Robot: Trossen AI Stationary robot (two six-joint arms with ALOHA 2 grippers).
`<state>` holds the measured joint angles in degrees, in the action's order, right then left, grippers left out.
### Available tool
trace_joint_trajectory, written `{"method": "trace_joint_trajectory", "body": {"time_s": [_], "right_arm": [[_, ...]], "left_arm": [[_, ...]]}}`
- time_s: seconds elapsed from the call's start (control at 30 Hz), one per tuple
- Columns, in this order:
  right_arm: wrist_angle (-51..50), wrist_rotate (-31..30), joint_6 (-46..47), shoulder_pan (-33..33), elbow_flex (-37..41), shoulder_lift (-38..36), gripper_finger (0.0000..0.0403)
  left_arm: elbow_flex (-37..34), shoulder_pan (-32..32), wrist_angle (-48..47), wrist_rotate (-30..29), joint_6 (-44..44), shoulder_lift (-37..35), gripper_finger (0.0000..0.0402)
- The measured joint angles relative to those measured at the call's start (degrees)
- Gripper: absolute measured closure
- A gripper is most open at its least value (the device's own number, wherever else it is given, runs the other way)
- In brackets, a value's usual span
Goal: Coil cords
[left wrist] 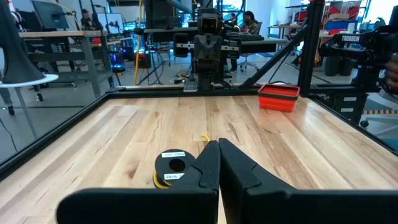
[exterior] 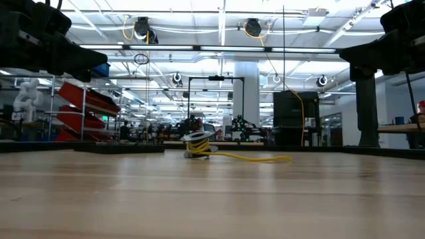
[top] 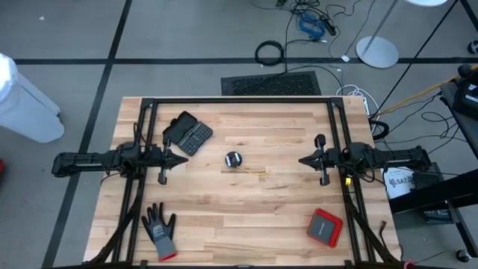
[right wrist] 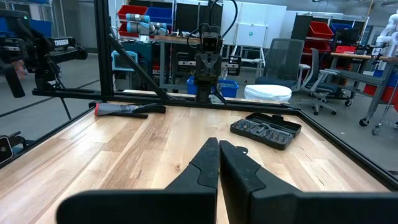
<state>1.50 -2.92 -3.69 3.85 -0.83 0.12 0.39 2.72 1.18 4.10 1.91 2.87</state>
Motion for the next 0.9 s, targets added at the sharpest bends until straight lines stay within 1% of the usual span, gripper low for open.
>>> {"method": "trace_joint_trajectory", "body": {"time_s": [0.3, 0.53, 0.7, 0.9], "right_arm": [[0.13, -0.04, 0.00, -0.01, -0.19, 0.02, 0.0403], [0.05, -0.07, 0.00, -0.01, -3.36, 0.62, 0.0403], [-4.97, -0.09, 0.00, 0.00, -10.82, 3.80, 0.0403], [-12.30, -0.09, -0.18, -0.01, -24.10, 10.95, 0.0403]], "left_arm": [[-0.01, 0.00, -0.01, 0.00, 0.00, 0.01, 0.0400], [-0.01, 0.00, 0.01, 0.00, -0.02, 0.01, 0.0400], [-0.01, 0.00, 0.01, 0.00, -0.01, -0.01, 0.0400], [-0.01, 0.00, 0.01, 0.00, -0.01, 0.00, 0.0400]]}}
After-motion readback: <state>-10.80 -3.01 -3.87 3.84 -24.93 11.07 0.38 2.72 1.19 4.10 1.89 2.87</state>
